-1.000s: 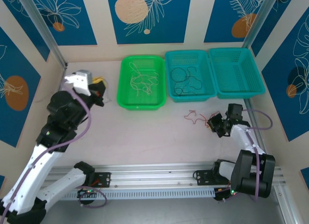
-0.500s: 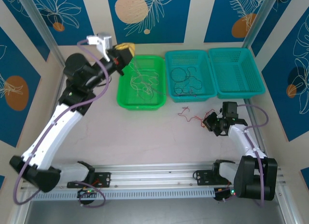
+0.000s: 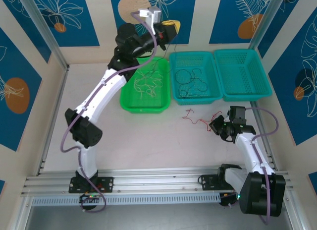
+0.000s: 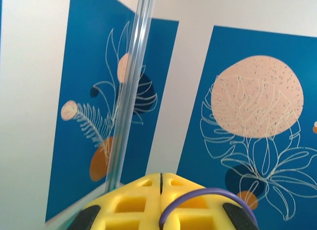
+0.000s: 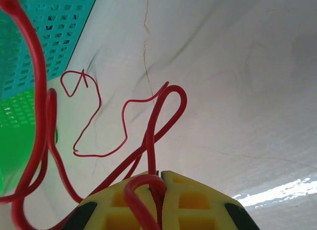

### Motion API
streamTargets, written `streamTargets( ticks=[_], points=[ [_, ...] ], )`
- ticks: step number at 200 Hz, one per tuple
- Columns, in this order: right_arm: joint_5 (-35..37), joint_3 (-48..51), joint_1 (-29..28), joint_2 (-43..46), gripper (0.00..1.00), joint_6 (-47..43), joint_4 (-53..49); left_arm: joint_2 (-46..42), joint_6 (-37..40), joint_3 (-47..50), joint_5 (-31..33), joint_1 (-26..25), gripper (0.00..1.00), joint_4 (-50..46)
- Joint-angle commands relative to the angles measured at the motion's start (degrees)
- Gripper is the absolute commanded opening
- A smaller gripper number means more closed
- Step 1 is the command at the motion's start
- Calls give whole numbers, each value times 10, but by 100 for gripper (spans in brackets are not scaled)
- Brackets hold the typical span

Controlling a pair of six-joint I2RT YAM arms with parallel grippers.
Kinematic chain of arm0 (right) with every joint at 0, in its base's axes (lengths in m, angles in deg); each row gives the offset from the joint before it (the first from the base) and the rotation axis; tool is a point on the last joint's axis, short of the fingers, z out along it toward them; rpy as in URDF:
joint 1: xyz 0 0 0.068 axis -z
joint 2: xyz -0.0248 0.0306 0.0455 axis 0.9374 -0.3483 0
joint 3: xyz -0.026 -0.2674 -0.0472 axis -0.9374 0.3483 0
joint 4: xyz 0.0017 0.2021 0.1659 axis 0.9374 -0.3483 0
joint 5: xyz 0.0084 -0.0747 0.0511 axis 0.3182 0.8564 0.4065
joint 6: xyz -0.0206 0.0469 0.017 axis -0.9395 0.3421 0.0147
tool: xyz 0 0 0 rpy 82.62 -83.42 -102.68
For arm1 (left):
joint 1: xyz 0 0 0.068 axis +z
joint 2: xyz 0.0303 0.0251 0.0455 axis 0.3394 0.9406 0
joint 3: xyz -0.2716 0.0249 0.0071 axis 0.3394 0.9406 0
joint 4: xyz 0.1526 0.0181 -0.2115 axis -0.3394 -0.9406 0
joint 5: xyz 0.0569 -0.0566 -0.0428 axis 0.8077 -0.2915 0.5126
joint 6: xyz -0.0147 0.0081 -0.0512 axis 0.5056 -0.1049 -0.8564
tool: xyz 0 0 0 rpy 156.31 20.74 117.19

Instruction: Untangle the cables

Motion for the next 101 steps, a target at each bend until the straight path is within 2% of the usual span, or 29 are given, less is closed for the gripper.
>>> streamTargets(
  ticks=[1,14,30,42,63,79,89,101],
  points=[
    [0,10,-4,8,0,-5,-13,58,12,-149,-13,-7,0,-36],
    [-1,9,-4,8,0,-6,-13,133,20,-285,-10,-14,0,-101],
    [-2,7,-3,10,0,-8,-15,267,44,-515,14,-26,0,-193],
    [-5,7,-3,12,0,-8,-17,269,27,-475,19,-27,0,-163],
    [-10,7,-3,21,0,-6,-23,316,81,-517,47,-46,0,-221],
    [-11,6,-3,32,0,-6,-29,336,92,-501,78,-56,0,-238],
    [-11,5,-3,39,0,-6,-35,349,92,-494,107,-59,0,-248],
    [-12,4,-2,48,0,-8,-41,356,86,-475,174,-59,0,-273]
  ],
)
